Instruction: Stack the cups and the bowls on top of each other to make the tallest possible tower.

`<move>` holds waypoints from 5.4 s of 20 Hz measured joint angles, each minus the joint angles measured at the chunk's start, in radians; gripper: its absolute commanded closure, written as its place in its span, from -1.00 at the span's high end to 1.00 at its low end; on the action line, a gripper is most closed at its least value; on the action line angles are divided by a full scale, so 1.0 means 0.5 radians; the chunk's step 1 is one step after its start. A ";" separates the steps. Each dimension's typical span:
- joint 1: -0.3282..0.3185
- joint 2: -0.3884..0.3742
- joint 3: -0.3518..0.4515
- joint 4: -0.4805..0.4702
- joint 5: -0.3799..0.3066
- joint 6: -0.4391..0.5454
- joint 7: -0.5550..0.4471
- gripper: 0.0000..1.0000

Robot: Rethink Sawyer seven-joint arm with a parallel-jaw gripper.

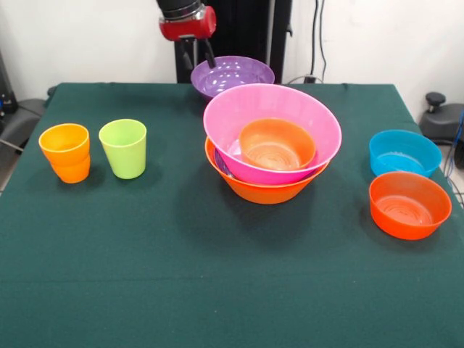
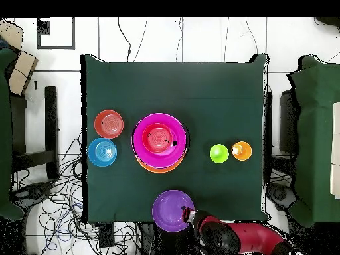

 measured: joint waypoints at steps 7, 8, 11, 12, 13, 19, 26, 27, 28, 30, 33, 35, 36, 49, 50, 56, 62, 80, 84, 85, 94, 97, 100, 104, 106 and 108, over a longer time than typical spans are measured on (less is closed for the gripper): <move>0.091 0.086 -0.025 -0.082 -0.042 -0.004 0.000 1.00; 0.101 0.100 -0.029 -0.094 -0.049 -0.005 0.000 1.00; 0.095 0.157 -0.035 -0.125 -0.087 -0.037 0.000 1.00; 0.090 0.175 -0.036 -0.135 -0.103 -0.047 0.000 1.00; 0.077 0.207 -0.037 -0.152 -0.135 -0.064 0.000 1.00; 0.016 0.260 -0.037 -0.168 -0.187 -0.069 0.000 1.00; -0.066 0.219 -0.035 -0.167 -0.187 -0.069 0.000 1.00; -0.071 0.213 -0.034 -0.167 -0.187 -0.069 0.000 1.00; -0.076 0.207 -0.034 -0.167 -0.187 -0.069 0.000 1.00; -0.081 0.190 -0.032 -0.167 -0.187 -0.069 0.000 1.00; -0.078 0.159 -0.023 -0.167 -0.186 -0.069 0.000 1.00; -0.067 0.135 -0.019 -0.167 -0.183 -0.069 0.000 1.00; -0.052 0.126 -0.019 -0.167 -0.183 -0.069 0.000 1.00; 0.313 0.175 -0.130 -0.315 -0.183 -0.105 0.000 1.00; 0.380 0.224 -0.146 -0.391 -0.183 -0.128 0.000 1.00; 0.504 0.284 -0.203 -0.508 -0.177 -0.167 0.000 1.00; 0.533 0.284 -0.237 -0.510 -0.177 -0.206 0.000 1.00; 0.248 0.161 0.037 -0.529 -0.052 0.134 0.000 1.00; 0.184 0.104 0.141 -0.558 0.000 0.332 0.000 1.00; 0.178 0.088 0.170 -0.569 0.009 0.380 0.000 1.00; 0.154 0.011 0.351 -0.639 0.035 0.556 0.000 1.00; 0.155 0.005 0.395 -0.658 0.034 0.556 0.000 1.00; 0.155 0.000 0.414 -0.668 0.034 0.556 0.000 1.00; 0.155 -0.019 0.426 -0.671 0.034 0.556 0.000 1.00; 0.150 -0.028 0.430 -0.670 0.034 0.556 0.000 1.00; 0.126 -0.044 0.446 -0.664 0.034 0.556 0.000 1.00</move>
